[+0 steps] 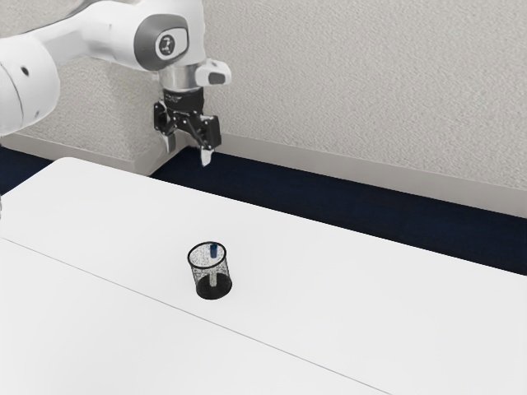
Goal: Take the marker out of the pen holder and place it to the left of the pen holder.
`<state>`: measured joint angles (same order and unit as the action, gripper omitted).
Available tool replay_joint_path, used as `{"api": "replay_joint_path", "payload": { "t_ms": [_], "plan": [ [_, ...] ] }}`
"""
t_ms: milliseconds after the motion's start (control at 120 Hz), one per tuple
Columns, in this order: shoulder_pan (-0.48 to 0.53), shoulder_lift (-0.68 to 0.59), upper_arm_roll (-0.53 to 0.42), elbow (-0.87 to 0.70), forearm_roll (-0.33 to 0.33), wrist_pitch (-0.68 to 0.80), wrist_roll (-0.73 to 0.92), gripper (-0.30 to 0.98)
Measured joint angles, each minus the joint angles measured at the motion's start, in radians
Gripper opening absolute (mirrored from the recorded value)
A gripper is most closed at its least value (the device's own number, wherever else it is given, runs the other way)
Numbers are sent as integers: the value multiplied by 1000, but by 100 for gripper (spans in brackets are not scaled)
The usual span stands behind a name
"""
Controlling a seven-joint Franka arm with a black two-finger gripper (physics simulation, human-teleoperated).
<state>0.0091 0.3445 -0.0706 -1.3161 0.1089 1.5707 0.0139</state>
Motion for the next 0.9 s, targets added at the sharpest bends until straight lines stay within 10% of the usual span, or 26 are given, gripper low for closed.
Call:
{"api": "replay_joint_path", "payload": {
  "t_ms": [525, 900],
  "plan": [
    [-112, 166, 94, -90, -12, 268, -8, 69],
    [-195, 41, 91, -402, -5, 502, -8, 69]
  ]
}}
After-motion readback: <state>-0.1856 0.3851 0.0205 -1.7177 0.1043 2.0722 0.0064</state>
